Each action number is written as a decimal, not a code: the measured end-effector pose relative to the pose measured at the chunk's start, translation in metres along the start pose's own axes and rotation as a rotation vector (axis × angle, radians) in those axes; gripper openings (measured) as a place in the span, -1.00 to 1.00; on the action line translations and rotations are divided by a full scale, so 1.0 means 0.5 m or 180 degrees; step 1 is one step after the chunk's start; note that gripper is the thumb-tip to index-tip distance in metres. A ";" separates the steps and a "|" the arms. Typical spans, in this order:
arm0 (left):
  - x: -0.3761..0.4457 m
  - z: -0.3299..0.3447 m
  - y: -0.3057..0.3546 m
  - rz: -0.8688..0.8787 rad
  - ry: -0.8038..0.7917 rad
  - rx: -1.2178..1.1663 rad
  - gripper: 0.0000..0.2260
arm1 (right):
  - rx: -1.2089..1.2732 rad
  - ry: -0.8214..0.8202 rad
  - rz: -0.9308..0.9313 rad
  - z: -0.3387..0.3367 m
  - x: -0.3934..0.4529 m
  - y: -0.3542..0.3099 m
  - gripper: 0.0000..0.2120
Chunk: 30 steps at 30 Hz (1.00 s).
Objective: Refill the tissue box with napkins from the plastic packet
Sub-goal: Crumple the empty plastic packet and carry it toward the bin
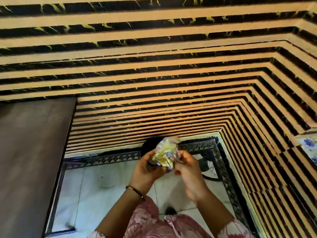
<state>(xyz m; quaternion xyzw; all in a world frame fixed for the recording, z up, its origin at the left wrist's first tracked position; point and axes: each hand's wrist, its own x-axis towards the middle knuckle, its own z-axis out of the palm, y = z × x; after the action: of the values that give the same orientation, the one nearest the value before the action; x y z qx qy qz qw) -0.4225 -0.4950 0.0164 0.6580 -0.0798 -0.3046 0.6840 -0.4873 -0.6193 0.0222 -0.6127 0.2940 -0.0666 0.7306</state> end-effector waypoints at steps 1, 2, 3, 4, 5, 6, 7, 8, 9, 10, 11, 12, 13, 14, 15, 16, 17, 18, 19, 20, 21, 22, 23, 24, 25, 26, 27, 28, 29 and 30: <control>0.007 0.010 0.000 0.0004 0.0084 -0.0022 -0.54 | -0.0027 -0.0036 0.0015 -0.008 0.013 0.001 -0.78; 0.014 0.016 0.002 0.0008 0.0179 -0.0006 -0.57 | -0.0057 -0.0059 0.0013 -0.013 0.024 -0.003 -0.79; 0.022 0.021 0.006 0.0028 0.0245 0.0021 -0.60 | -0.0069 -0.0061 0.0012 -0.016 0.036 -0.008 -0.81; 0.036 0.024 0.008 0.0034 0.0317 0.0015 -0.61 | -0.0076 -0.0071 0.0016 -0.019 0.056 -0.011 -0.83; 0.046 0.025 0.009 0.0010 0.0359 0.0015 -0.62 | -0.0094 -0.0078 0.0035 -0.020 0.070 -0.012 -0.84; 0.059 0.026 0.008 -0.0039 0.0404 0.0041 -0.63 | -0.0106 -0.0095 0.0080 -0.021 0.089 -0.012 -0.83; 0.069 0.025 0.005 -0.0092 0.0408 0.0082 -0.63 | -0.0090 -0.0091 0.0116 -0.021 0.104 -0.014 -0.80; 0.077 0.022 -0.001 -0.0146 0.0384 0.0173 -0.63 | -0.0094 -0.0081 0.0174 -0.023 0.117 -0.010 -0.77; 0.089 0.015 -0.007 -0.0197 0.0355 0.0296 -0.61 | -0.0092 -0.0085 0.0274 -0.022 0.132 -0.009 -0.76; 0.100 0.007 -0.013 -0.0244 0.0327 0.0447 -0.59 | -0.0146 -0.0074 0.0395 -0.023 0.144 -0.005 -0.75; 0.117 -0.004 -0.025 -0.0317 0.0330 0.0545 -0.56 | -0.0211 -0.0039 0.0520 -0.026 0.161 0.004 -0.76; 0.130 -0.013 -0.036 -0.0422 0.0369 0.0604 -0.53 | -0.0306 0.0048 0.0634 -0.036 0.178 0.017 -0.78; 0.141 -0.020 -0.044 -0.0529 0.0424 0.0636 -0.52 | -0.0386 0.0141 0.0740 -0.048 0.194 0.027 -0.80; 0.158 -0.029 -0.056 -0.0645 0.0495 0.0638 -0.53 | -0.0487 0.0240 0.0863 -0.061 0.220 0.035 -0.81; 0.172 -0.039 -0.067 -0.0731 0.0560 0.0664 -0.54 | -0.0532 0.0355 0.0959 -0.072 0.240 0.038 -0.82; 0.188 -0.048 -0.079 -0.0817 0.0582 0.0671 -0.56 | -0.0580 0.0447 0.1047 -0.083 0.267 0.043 -0.84; 0.200 -0.056 -0.090 -0.0918 0.0570 0.0667 -0.56 | -0.0624 0.0519 0.1120 -0.094 0.286 0.046 -0.84; 0.212 -0.063 -0.100 -0.1031 0.0532 0.0707 -0.56 | -0.0688 0.0589 0.1160 -0.103 0.301 0.052 -0.85; 0.233 -0.072 -0.116 -0.1132 0.0516 0.0759 -0.54 | -0.0758 0.0634 0.1154 -0.109 0.325 0.063 -0.86; 0.252 -0.081 -0.133 -0.1193 0.0521 0.0897 -0.51 | -0.0851 0.0656 0.1137 -0.115 0.345 0.076 -0.87; 0.279 -0.091 -0.162 -0.1272 0.0584 0.1027 -0.52 | -0.0988 0.0613 0.1152 -0.118 0.376 0.099 -0.88; 0.299 -0.098 -0.182 -0.1341 0.0656 0.1190 -0.56 | -0.1113 0.0581 0.1165 -0.119 0.396 0.118 -0.89; 0.320 -0.103 -0.201 -0.1398 0.0704 0.1314 -0.60 | -0.1204 0.0561 0.1178 -0.117 0.415 0.138 -0.88; 0.348 -0.110 -0.239 -0.1502 0.0786 0.1377 -0.63 | -0.1308 0.0525 0.1256 -0.115 0.444 0.174 -0.88; 0.371 -0.117 -0.269 -0.1567 0.0854 0.1458 -0.65 | -0.1377 0.0504 0.1312 -0.111 0.467 0.200 -0.89; 0.394 -0.122 -0.297 -0.1623 0.0875 0.1529 -0.65 | -0.1428 0.0456 0.1388 -0.107 0.491 0.224 -0.90; 0.420 -0.130 -0.337 -0.1709 0.0894 0.1591 -0.64 | -0.1511 0.0387 0.1439 -0.102 0.524 0.260 -0.89; 0.444 -0.135 -0.369 -0.1766 0.0897 0.1636 -0.62 | -0.1632 0.0325 0.1448 -0.095 0.555 0.289 -0.87; 0.473 -0.142 -0.412 -0.1829 0.0907 0.1661 -0.60 | -0.1768 0.0249 0.1416 -0.089 0.594 0.332 -0.84; 0.498 -0.147 -0.445 -0.1904 0.0926 0.1683 -0.58 | -0.1921 0.0195 0.1357 -0.081 0.627 0.363 -0.80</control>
<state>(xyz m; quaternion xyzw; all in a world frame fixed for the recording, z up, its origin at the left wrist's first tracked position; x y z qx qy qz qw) -0.2547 -0.5511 -0.2763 0.8411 0.1366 -0.3626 0.3774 -0.2992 -0.7538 -0.2594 -0.7233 0.4431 0.1584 0.5054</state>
